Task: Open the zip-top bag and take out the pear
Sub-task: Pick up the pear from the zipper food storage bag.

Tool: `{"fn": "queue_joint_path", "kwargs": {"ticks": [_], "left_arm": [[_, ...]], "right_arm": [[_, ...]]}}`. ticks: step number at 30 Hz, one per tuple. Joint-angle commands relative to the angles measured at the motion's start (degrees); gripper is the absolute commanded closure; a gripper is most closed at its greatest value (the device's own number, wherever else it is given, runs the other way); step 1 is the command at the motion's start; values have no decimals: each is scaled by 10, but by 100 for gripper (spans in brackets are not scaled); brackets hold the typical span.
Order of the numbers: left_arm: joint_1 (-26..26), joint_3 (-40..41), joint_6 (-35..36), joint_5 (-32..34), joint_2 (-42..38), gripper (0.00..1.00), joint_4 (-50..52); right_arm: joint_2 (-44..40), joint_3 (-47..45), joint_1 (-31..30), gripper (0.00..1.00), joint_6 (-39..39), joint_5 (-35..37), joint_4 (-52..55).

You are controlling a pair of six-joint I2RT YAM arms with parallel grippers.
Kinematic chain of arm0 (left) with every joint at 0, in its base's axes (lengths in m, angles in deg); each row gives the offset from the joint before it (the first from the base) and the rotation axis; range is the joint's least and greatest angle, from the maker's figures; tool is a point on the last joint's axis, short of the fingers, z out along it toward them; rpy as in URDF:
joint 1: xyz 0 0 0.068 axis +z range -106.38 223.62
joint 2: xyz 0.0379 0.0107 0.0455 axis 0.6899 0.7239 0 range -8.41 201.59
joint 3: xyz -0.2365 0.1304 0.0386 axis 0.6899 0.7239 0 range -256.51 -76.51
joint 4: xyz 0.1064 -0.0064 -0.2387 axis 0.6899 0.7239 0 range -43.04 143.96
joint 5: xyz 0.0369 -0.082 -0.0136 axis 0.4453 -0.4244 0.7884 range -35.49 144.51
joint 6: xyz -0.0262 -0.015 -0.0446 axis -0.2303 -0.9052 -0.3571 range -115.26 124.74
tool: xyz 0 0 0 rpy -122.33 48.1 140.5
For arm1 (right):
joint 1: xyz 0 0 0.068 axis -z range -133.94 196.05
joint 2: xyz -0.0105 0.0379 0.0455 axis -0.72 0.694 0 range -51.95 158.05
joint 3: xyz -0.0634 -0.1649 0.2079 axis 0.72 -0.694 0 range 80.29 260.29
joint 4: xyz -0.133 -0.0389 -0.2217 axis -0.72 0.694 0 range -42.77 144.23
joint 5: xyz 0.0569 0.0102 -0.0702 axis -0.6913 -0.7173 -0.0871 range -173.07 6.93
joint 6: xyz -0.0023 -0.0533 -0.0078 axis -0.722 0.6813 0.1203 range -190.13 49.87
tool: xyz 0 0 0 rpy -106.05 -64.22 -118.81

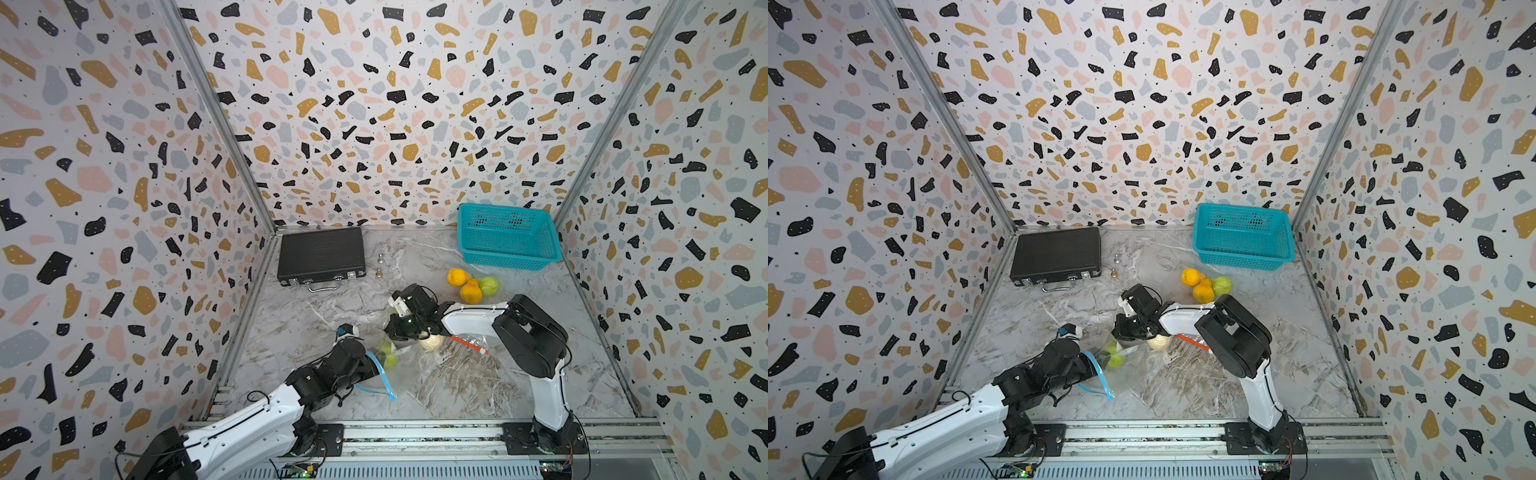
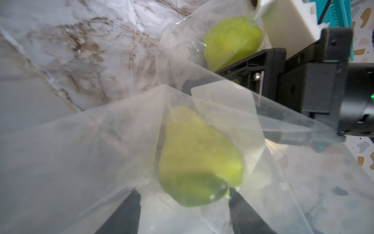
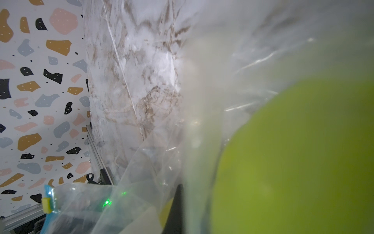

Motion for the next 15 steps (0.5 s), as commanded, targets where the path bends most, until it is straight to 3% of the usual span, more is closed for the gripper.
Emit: {"fn": "queue_joint_path", "kwargs": {"ticks": [1, 15], "left_arm": [[-3, -37, 25, -2, 24, 31, -18], [-6, -63, 58, 8, 130, 31, -41]], "right_arm": [[24, -17, 1, 100, -12, -6, 24], [26, -42, 2, 100, -26, -12, -10]]}}
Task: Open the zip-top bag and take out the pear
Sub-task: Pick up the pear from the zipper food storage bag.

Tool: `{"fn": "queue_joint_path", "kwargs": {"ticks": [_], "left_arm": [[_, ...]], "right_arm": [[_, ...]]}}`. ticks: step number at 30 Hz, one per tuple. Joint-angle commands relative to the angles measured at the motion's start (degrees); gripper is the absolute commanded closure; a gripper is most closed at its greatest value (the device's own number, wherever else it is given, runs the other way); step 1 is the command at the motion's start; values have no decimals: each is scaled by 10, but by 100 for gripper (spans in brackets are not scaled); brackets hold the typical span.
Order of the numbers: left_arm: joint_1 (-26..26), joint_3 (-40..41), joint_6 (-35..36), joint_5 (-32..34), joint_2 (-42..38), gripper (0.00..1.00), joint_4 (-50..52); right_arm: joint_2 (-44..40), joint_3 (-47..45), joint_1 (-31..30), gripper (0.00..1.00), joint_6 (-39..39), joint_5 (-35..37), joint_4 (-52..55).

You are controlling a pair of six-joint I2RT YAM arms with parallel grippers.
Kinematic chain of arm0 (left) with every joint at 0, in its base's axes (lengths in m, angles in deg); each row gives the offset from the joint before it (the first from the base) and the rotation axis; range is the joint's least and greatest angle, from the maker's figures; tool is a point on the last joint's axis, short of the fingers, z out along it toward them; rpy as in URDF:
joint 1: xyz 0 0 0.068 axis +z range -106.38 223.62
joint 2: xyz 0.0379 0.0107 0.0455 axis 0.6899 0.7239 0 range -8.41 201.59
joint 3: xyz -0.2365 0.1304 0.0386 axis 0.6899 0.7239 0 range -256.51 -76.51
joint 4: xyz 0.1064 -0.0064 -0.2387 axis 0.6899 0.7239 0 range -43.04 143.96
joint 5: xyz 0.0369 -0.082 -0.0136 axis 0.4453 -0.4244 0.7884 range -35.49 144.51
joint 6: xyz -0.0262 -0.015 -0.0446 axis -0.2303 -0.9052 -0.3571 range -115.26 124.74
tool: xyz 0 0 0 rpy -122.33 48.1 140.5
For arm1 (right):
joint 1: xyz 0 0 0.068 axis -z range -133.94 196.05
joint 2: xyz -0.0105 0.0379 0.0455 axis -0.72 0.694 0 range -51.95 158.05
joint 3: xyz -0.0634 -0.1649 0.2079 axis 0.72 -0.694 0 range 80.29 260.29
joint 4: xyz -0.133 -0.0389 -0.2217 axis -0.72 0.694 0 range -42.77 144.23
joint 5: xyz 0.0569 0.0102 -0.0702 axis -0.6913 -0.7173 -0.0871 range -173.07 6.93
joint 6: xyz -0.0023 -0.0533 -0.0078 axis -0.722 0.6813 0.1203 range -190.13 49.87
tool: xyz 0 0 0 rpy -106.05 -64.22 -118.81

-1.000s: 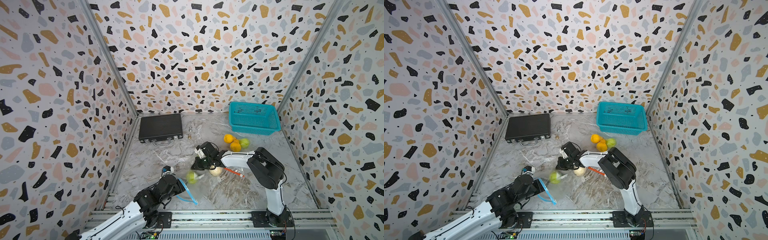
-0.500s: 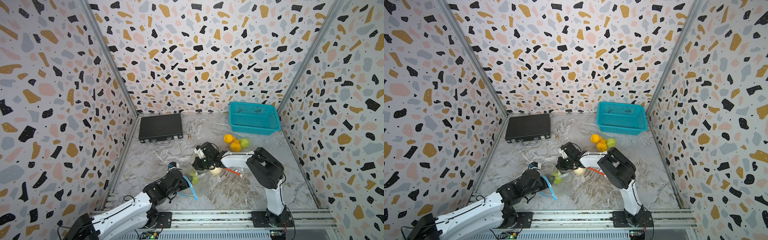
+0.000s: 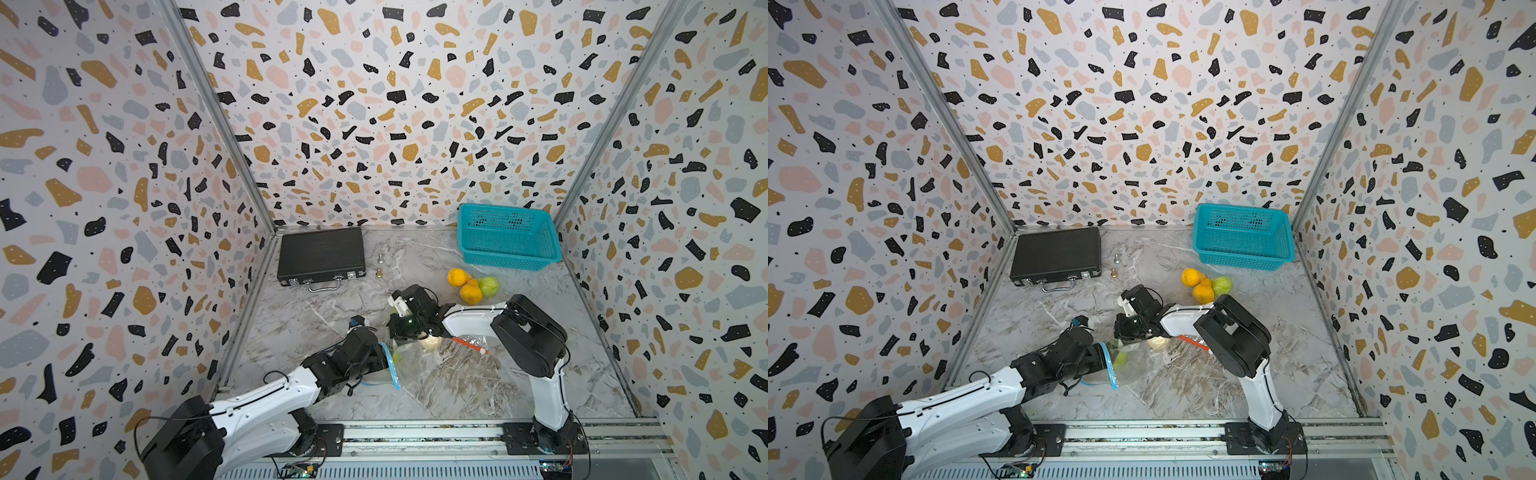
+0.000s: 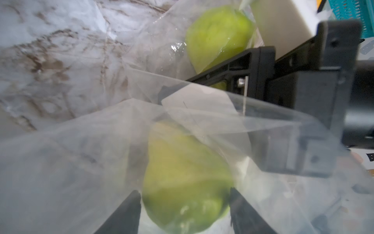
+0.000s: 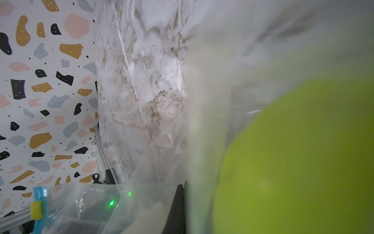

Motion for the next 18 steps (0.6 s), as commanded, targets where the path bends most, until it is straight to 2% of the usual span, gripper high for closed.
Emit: {"fn": "queue_joint_path", "kwargs": {"ticks": [1, 6, 18], "left_arm": [[-3, -6, 17, 7, 14, 31, -17], [-3, 4, 22, -1, 19, 30, -36], [-5, 23, 30, -39, 43, 30, -65]], "right_arm": [[24, -26, 2, 100, -16, -2, 37], [28, -40, 4, 100, -22, -17, 14], [46, -68, 7, 88, -38, -67, -36]]}}
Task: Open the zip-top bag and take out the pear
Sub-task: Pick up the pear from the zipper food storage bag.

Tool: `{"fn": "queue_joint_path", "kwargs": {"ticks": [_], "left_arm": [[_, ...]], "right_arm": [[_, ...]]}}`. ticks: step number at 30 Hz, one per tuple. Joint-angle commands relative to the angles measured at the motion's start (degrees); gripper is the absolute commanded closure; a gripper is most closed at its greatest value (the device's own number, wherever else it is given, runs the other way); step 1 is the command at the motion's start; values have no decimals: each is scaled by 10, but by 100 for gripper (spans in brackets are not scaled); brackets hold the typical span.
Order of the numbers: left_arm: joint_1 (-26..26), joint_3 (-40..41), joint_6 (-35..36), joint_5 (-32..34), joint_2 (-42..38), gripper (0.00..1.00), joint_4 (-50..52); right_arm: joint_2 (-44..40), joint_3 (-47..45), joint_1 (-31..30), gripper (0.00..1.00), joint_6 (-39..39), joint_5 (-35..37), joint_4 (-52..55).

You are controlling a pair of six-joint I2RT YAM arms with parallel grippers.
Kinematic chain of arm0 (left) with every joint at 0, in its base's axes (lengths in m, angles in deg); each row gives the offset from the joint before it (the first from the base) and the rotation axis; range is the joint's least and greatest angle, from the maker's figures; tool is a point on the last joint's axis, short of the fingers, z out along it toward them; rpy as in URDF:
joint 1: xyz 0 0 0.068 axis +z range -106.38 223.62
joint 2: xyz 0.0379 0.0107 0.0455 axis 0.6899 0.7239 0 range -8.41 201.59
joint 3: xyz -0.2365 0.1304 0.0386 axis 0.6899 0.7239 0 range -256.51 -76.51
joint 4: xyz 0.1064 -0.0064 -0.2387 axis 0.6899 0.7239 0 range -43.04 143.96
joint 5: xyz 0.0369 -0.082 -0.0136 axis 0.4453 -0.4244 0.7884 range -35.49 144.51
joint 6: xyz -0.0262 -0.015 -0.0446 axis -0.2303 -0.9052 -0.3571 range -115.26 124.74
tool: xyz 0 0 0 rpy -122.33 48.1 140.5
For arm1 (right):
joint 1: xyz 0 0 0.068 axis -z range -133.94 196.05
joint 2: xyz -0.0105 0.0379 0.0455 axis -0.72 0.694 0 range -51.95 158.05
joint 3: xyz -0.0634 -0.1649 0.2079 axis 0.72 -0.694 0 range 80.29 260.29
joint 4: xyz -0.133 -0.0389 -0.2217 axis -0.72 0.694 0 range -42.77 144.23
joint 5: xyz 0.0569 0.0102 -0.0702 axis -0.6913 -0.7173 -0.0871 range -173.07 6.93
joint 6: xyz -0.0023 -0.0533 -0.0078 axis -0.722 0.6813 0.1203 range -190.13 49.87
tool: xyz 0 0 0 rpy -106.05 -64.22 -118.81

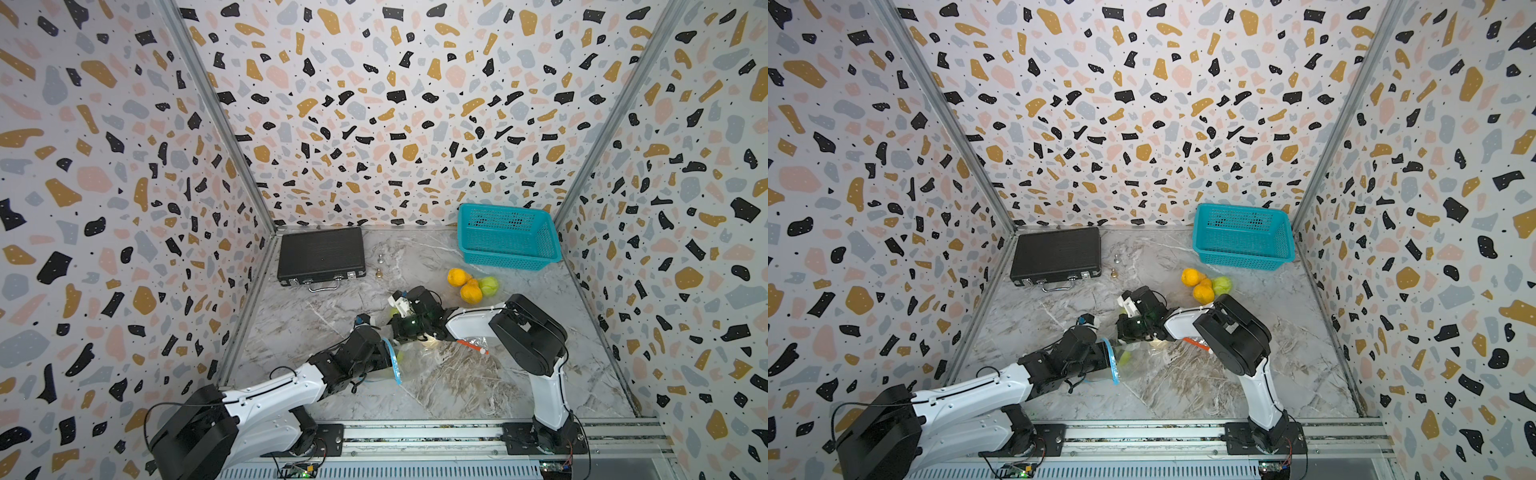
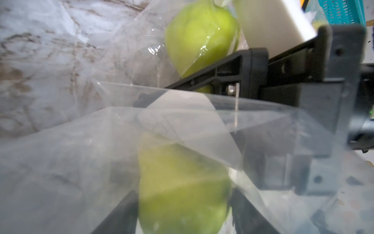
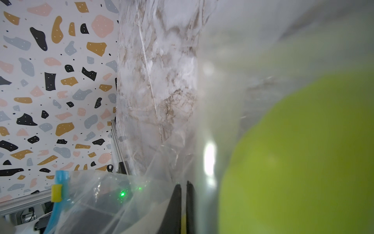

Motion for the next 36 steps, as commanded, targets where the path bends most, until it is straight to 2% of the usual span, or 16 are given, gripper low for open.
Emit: {"fn": "queue_joint_path", "kwargs": {"ticks": [1, 2, 5, 9, 13, 19, 23, 28, 36], "left_arm": [[-4, 14, 16, -15, 8, 31, 1], [-3, 14, 18, -16, 8, 33, 2], [-3, 14, 21, -19, 3, 48, 6], [-4, 18, 22, -15, -20, 53, 20], [-3, 13, 26, -12, -46, 52, 37], [-4, 10, 21, -27, -17, 50, 11], [-6, 15, 14, -23, -30, 50, 12], [-5, 17, 12, -13, -85, 51, 47], [-5, 20, 7, 3, -186, 51, 141]], "right_arm": [[40, -28, -2, 87, -26, -13, 65], [40, -29, -1, 86, -25, -15, 64], [37, -37, 4, 81, -31, -24, 48], [28, -55, 16, 77, -45, -29, 24], [17, -61, 22, 74, -42, -26, 30], [-3, -67, 29, 72, -35, -20, 42], [-46, -73, 43, 69, -11, -19, 79], [-104, -63, 48, 67, 36, -12, 162], [-101, -51, 59, 67, 45, -10, 170]]}}
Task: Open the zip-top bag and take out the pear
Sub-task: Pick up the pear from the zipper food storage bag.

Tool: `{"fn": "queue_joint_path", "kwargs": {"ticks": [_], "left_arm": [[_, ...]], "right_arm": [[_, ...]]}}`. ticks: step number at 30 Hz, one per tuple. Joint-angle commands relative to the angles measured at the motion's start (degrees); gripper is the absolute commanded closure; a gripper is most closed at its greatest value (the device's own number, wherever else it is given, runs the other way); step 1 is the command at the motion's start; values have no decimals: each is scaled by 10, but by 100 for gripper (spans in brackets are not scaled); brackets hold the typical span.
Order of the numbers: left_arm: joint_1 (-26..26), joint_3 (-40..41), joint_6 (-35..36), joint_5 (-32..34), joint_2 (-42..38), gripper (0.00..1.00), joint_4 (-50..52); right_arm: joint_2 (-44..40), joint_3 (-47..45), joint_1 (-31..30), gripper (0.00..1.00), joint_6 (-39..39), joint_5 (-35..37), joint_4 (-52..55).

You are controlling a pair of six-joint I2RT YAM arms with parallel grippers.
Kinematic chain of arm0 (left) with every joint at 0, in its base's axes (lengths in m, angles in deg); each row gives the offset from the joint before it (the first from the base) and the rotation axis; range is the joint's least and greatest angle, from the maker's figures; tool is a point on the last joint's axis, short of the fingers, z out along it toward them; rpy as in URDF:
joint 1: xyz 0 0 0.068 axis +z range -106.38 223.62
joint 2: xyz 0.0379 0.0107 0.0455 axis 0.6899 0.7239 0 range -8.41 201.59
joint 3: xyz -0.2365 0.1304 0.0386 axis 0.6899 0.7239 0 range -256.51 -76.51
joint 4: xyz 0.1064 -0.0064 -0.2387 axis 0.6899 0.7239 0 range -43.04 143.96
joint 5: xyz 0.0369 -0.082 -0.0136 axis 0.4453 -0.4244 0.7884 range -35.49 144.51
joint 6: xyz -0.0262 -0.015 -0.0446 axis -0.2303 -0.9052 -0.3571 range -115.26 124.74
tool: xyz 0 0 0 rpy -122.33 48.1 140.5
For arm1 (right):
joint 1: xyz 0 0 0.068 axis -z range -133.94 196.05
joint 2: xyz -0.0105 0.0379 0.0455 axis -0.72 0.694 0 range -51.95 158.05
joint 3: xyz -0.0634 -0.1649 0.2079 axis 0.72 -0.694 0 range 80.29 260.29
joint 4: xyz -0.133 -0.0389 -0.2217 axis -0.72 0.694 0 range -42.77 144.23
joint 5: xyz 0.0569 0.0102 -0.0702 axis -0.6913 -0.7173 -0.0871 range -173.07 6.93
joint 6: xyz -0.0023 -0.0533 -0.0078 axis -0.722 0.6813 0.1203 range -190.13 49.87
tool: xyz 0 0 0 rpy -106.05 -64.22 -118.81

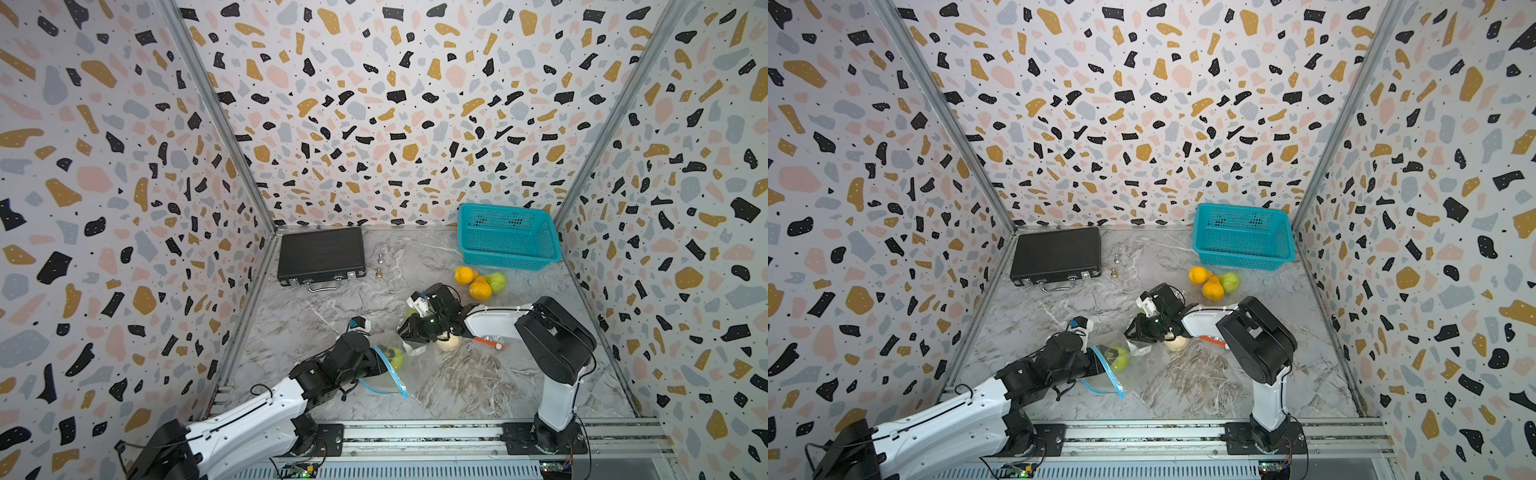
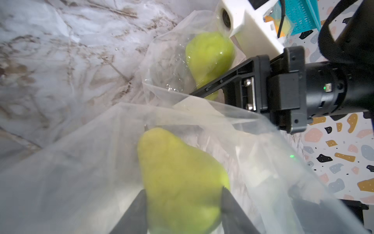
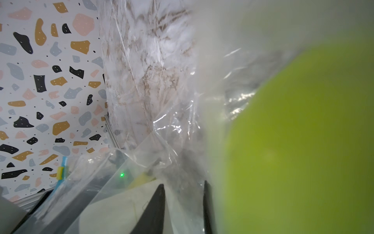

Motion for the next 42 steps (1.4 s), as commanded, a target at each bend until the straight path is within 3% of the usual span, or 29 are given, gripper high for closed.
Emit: {"fn": "queue_joint_path", "kwargs": {"ticks": [1, 4, 7, 12, 19, 26, 42], "left_arm": [[-1, 4, 0, 24, -41, 51, 60], [-1, -3, 6, 30, -78, 51, 102], [1, -15, 15, 22, -100, 49, 138], [2, -60, 33, 12, -146, 49, 233], [4, -134, 89, 3, -162, 50, 343], [9, -185, 113, -3, -170, 51, 407], [15, -377, 187, 54, -131, 52, 529]], "right_arm": [[-6, 14, 4, 67, 11, 7, 44], [-6, 34, 7, 64, 11, -3, 43], [-10, 54, 9, 52, 18, -13, 51], [-22, 73, 16, 46, 19, -20, 58], [-18, 109, 33, 45, 47, -11, 105], [-18, 107, 58, 46, 37, -8, 80], [-57, 166, 118, 43, 86, -87, 94]]}}
